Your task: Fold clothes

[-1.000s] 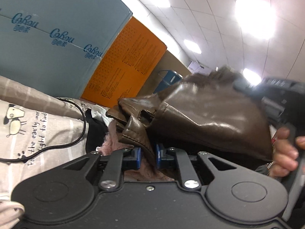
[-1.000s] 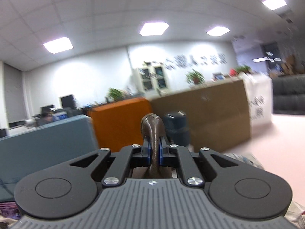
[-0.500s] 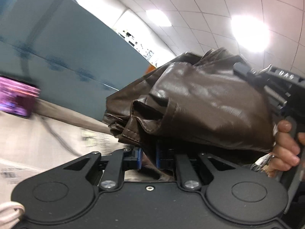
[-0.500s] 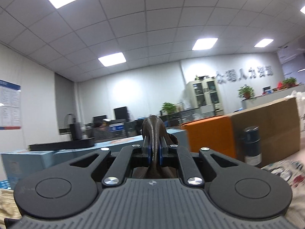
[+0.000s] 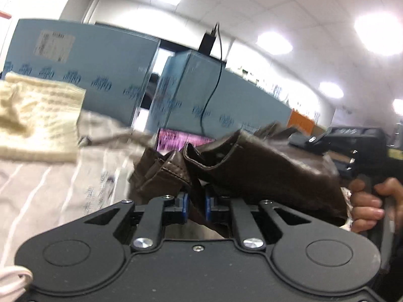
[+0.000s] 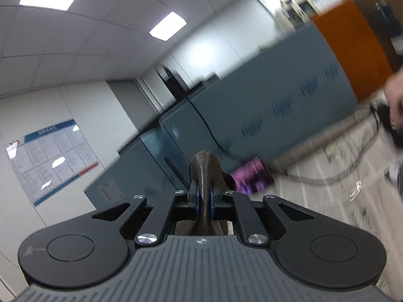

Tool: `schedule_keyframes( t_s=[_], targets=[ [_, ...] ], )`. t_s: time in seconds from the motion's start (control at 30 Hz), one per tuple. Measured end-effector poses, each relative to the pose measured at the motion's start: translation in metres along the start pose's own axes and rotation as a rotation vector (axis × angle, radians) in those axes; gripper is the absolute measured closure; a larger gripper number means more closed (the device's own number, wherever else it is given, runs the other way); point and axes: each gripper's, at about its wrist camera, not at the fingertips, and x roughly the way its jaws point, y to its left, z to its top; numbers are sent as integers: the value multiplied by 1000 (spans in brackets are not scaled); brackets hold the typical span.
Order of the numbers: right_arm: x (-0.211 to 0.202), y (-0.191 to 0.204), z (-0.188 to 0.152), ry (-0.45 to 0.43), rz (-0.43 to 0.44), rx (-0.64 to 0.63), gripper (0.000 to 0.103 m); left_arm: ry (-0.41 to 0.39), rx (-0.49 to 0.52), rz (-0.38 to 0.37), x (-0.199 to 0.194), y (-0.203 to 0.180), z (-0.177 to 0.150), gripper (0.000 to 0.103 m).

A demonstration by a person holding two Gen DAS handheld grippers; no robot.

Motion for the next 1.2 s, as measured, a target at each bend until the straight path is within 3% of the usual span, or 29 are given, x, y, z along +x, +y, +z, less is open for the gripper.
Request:
schedule_keyframes(
  t_s=[0.2, 0.3, 0.33, 0.37, 0.4, 0.43, 0.47, 0.57, 0.73, 0.83, 0.93, 1.07, 1.17, 1.2],
  targets=[
    [15, -56, -5, 80, -213, 27, 95, 135, 18, -40, 4, 2, -18, 90],
    [20, -59, -6, 90, -256, -9, 82, 164, 7, -27, 6, 2, -19, 88],
    [20, -59, -6, 88, -271, -27, 73, 178, 10, -26, 7, 4, -18, 85],
    [19, -56, -5, 77, -283, -59, 66, 189, 6, -20, 8, 6, -17, 78],
    [18, -51, -6, 56, -288, -100, 50, 202, -2, -12, 8, 6, -17, 73],
    [15, -46, -8, 35, -285, -146, 38, 214, -13, -7, 10, 9, -16, 61],
    [13, -39, -9, 24, -265, -199, 34, 226, -24, -3, 11, 12, -15, 51],
    [6, -16, -16, 44, -153, -370, 20, 229, -62, 9, 12, 24, -7, 33],
    [3, 16, -39, 233, 147, -584, 18, 196, -127, 70, 12, 45, 12, 25],
    [9, 33, -57, 329, 252, -687, 18, 207, -136, 87, 26, 58, 24, 22],
    [26, 45, -76, 386, 185, -782, 18, 272, -156, 47, 54, 70, 35, 22],
    [45, 46, -89, 439, 115, -794, 20, 330, -179, -21, 90, 80, 47, 22],
    [50, 39, -88, 438, 83, -735, 43, 355, -171, -74, 112, 79, 48, 22],
    [49, 36, -86, 425, 69, -703, 56, 363, -169, -88, 118, 78, 47, 22]
  ],
)
